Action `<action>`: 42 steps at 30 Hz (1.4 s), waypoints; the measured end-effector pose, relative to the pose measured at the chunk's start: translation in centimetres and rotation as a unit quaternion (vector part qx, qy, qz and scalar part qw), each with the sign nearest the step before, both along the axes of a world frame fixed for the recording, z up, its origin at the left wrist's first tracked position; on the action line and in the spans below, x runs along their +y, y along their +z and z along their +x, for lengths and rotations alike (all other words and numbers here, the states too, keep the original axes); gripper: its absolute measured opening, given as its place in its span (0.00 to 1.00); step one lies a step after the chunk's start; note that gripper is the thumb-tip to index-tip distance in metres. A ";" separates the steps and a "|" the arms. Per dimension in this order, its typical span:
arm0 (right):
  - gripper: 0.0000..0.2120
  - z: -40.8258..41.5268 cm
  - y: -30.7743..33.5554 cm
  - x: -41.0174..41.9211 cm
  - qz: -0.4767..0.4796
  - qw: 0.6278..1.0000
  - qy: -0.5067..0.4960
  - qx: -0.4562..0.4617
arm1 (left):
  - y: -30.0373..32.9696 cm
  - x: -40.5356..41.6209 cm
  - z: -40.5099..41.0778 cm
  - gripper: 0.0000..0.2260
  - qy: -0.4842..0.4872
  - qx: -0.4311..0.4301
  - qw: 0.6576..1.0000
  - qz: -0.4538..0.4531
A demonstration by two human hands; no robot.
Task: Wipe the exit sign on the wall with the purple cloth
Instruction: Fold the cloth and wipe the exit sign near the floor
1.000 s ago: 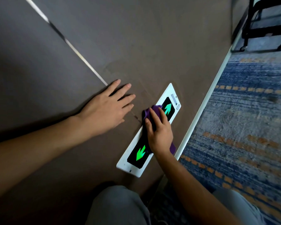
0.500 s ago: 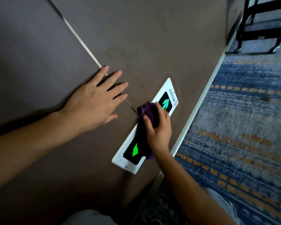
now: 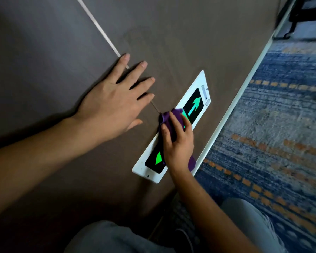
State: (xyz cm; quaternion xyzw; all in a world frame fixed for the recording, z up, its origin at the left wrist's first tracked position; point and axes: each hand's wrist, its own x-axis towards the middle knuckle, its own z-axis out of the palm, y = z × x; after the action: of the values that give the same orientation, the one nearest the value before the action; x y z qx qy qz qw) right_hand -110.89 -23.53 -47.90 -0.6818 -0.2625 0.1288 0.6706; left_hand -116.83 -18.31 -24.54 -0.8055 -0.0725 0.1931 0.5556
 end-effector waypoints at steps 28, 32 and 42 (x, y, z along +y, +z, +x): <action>0.17 -5.3 0.7 -2.0 0.024 0.997 0.016 0.068 | 0.8 -1.2 -1.9 0.34 -0.003 0.015 0.999 -0.033; 0.19 -7.4 1.4 -3.4 0.011 0.995 0.052 0.083 | 0.8 -2.8 -3.3 0.36 0.037 0.014 0.999 -0.037; 0.21 -5.9 1.2 -4.9 0.069 0.987 0.112 0.088 | 0.8 -3.0 -3.4 0.39 0.056 0.043 0.997 0.010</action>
State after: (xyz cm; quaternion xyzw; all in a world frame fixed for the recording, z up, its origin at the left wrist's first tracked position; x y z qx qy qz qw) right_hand -116.78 -28.43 -46.70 -0.5860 -0.2859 0.2443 0.7178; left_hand -120.26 -21.27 -23.71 -0.7853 -0.0950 0.2578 0.5548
